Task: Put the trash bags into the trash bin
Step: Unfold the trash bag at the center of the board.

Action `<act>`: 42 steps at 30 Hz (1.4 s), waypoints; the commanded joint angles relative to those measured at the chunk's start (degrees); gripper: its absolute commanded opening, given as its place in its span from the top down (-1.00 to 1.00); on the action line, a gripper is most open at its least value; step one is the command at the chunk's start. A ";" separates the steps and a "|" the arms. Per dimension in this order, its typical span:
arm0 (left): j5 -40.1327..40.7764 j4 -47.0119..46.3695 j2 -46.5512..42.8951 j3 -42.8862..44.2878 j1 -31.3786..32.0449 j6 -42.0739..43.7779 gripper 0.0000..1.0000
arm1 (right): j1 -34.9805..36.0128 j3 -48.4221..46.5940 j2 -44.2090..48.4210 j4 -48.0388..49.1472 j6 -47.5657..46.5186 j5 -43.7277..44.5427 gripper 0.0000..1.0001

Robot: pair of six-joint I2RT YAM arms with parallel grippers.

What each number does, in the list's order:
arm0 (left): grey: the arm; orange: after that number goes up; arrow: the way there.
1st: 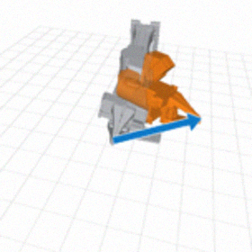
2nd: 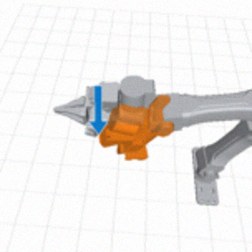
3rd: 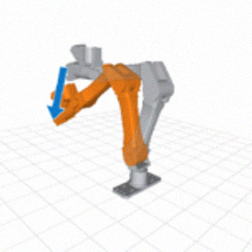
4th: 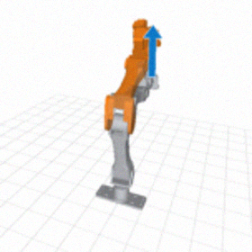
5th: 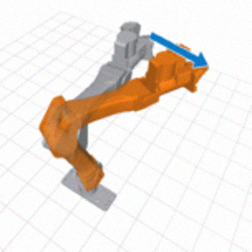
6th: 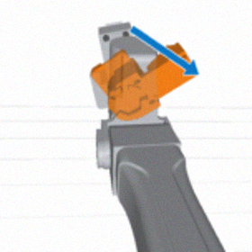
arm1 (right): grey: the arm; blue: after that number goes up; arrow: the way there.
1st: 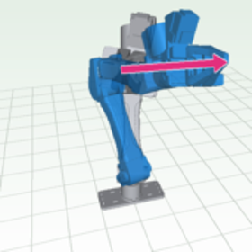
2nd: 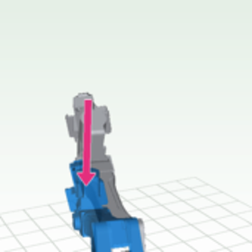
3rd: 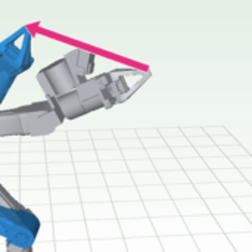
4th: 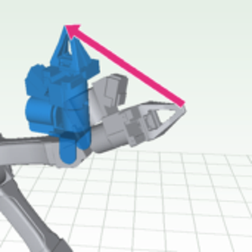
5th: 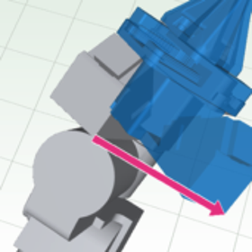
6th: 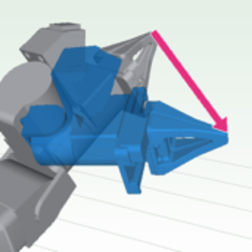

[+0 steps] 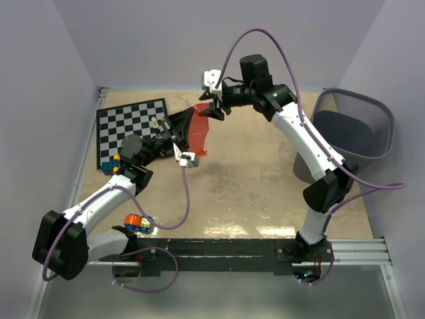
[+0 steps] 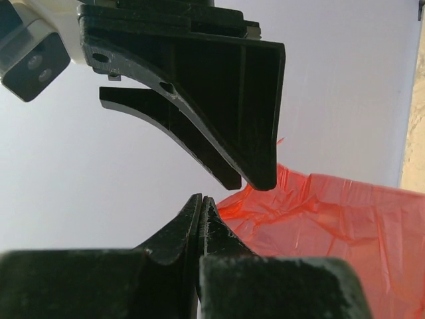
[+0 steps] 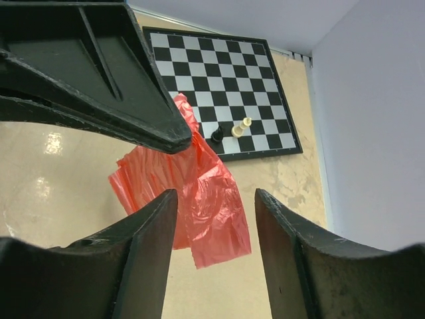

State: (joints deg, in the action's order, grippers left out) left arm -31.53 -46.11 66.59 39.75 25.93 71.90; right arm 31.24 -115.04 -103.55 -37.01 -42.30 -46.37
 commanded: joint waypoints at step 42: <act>-5.13 58.77 -2.34 31.27 -5.37 -55.37 -0.04 | 1.71 -7.12 0.19 -0.69 12.16 12.35 1.00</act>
State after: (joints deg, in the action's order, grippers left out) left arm -34.44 16.03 65.54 70.98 20.95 20.34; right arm 32.84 -120.46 -103.13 -38.09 -32.05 -35.68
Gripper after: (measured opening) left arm 0.523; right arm 0.007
